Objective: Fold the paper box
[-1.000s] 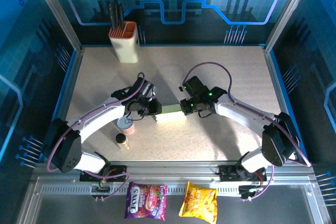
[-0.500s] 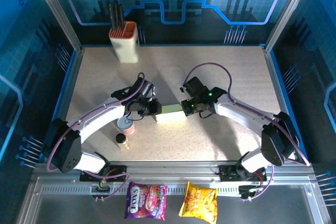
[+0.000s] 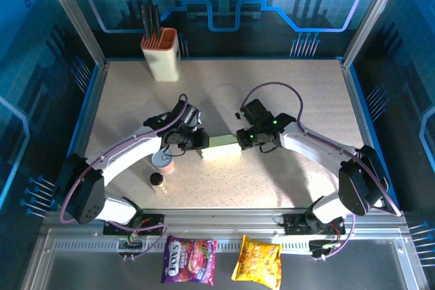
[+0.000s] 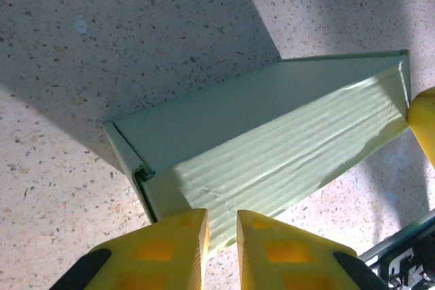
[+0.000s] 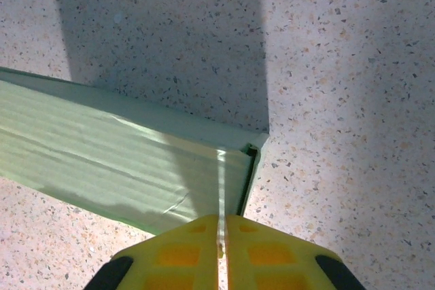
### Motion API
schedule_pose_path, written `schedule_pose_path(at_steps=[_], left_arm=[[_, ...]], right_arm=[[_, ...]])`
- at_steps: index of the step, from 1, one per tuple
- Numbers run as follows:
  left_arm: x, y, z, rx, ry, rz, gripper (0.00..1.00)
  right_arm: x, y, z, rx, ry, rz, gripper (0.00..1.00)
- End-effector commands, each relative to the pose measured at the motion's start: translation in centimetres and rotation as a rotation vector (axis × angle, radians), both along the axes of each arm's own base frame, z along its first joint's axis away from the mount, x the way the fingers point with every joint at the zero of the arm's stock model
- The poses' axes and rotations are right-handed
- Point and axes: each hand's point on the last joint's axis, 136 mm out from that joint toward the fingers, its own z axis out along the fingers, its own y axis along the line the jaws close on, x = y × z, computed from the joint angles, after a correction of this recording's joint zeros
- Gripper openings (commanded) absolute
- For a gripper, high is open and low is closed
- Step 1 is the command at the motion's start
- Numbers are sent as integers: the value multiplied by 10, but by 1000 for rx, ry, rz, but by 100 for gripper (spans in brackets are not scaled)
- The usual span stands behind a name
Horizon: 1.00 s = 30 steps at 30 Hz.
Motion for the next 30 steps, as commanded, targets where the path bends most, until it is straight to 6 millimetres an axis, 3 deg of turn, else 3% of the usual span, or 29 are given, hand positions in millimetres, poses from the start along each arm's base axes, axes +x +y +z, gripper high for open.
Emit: schedule_pose_path(at_steps=[1,5,8,17,23,30], left_arm=[[-2,7,20,16,-17,-5,21],[-3,-1,41,-39,-34,-18,21],[-5,-2,43,-60,-29,-13,21],[-15,-5,2,-50,73,-25,18],[-28,13,-37,56,142,-21,15],[-27,20,-42,78,139,-7,14]], right_arm=[[-24,-17,-39,-80,140,-8,11],[-20,-15,-34,-73,127,-9,11],[-19,-15,-32,-70,122,-8,11],[-20,-16,-34,-78,129,-10,12],[-22,-17,-37,-77,144,-16,12],[-21,-15,-32,-67,141,-15,11]])
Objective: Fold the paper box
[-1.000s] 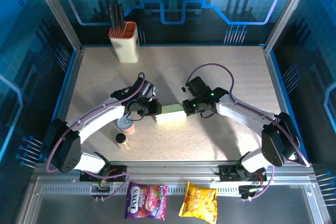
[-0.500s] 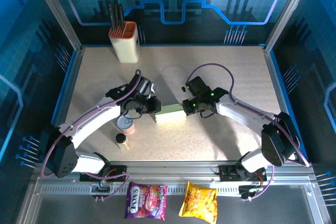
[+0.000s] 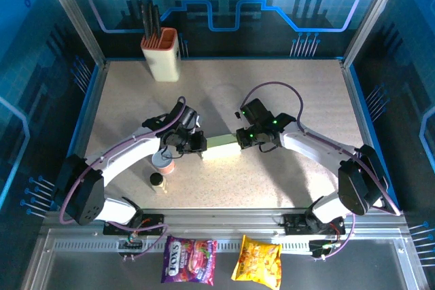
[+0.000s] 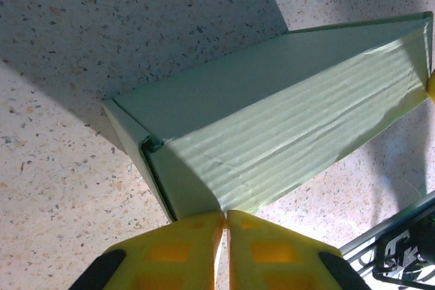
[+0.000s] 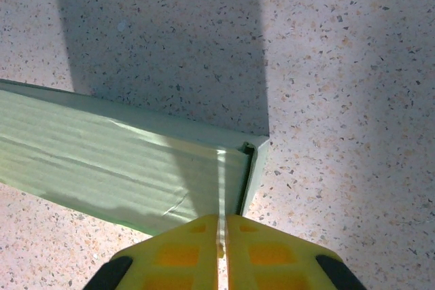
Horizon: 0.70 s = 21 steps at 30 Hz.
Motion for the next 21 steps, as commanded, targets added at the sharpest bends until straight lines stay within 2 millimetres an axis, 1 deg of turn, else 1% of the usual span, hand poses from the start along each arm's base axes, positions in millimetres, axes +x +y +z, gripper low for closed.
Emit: schedule_pose_path(at_steps=[1,4,6,9,12,14,17,19,21], left_arm=[[-13,17,-28,82,67,4,14],[-3,10,0,28,3,9,16],[3,6,22,-10,-41,10,20],[10,4,49,-52,-97,22,24],[15,7,65,-75,-132,43,30],[18,12,67,-71,-140,60,36],[22,19,58,-61,-123,81,50],[24,21,51,-64,-100,89,59],[27,21,44,-76,-81,94,64]], right_arm=[[-23,-16,-31,-76,142,-5,11],[-19,-9,-15,-42,114,12,11],[-14,-5,1,-10,87,10,14],[-6,-2,24,41,47,2,21],[-2,-1,41,90,23,-2,30],[0,-2,46,113,25,-12,36],[1,-4,46,143,52,-11,46],[0,-4,42,159,75,-8,53],[1,-2,37,189,101,-11,59]])
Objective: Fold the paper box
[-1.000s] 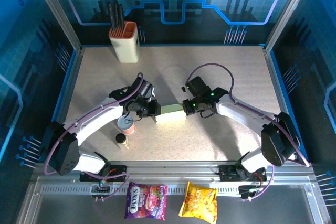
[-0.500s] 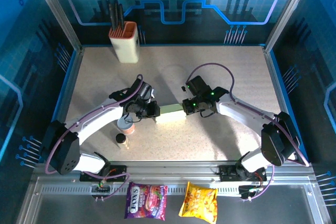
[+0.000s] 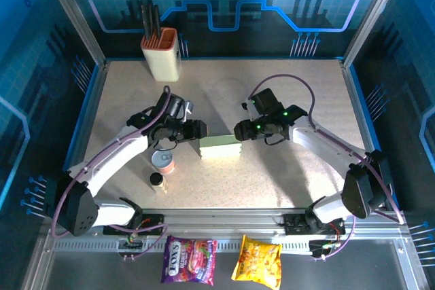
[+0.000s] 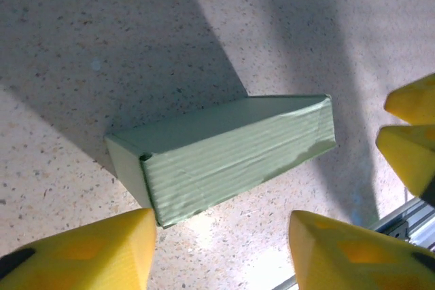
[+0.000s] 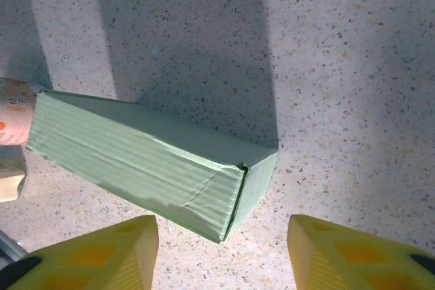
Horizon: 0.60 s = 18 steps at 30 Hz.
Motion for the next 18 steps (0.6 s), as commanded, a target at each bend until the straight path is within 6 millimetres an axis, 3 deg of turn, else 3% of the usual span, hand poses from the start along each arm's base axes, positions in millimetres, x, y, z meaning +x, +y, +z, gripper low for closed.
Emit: schedule_pose_path(at_steps=[1,8,18], left_arm=[[1,-1,-13,-28,54,-1,66],[10,-18,-30,-131,109,-24,74],[23,-31,-38,-194,136,-27,72]], right_arm=[[-5,6,-2,83,77,16,60],[-2,18,-23,165,179,24,72],[7,36,-30,239,228,40,73]])
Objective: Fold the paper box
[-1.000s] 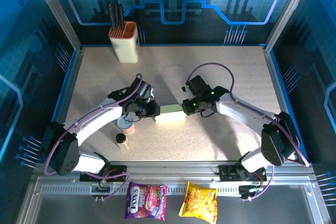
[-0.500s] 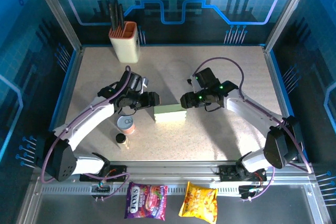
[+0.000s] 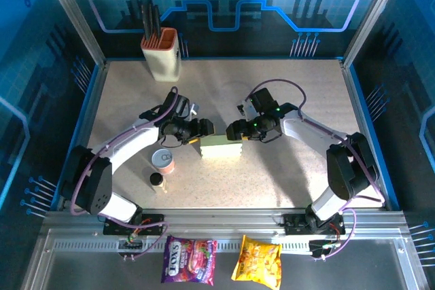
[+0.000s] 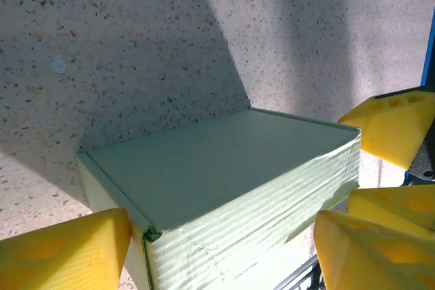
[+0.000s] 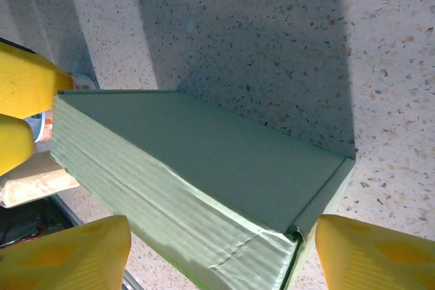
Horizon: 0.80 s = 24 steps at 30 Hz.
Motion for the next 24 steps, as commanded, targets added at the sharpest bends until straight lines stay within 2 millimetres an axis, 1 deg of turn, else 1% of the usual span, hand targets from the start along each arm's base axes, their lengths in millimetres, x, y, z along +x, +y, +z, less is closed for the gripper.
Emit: schedule_pose_path(at_steps=[1,6,9,13,19,22,24], left_arm=[[3,-11,5,-75,8,-15,72],[11,-15,13,-87,-14,-17,72],[22,-17,20,-82,-45,-18,73],[41,-19,29,-72,-87,-19,73],[77,-18,38,-64,-158,-17,73],[89,-18,38,-48,-189,-34,73],[90,-18,33,-35,-190,-49,74]], right_arm=[[3,9,7,68,17,7,73],[9,10,16,74,-11,-2,73],[16,10,21,65,-40,-9,73],[33,8,26,18,-89,-13,75],[67,8,26,-43,-160,-14,75],[80,8,23,-75,-195,-6,76],[81,10,22,-77,-201,2,76]])
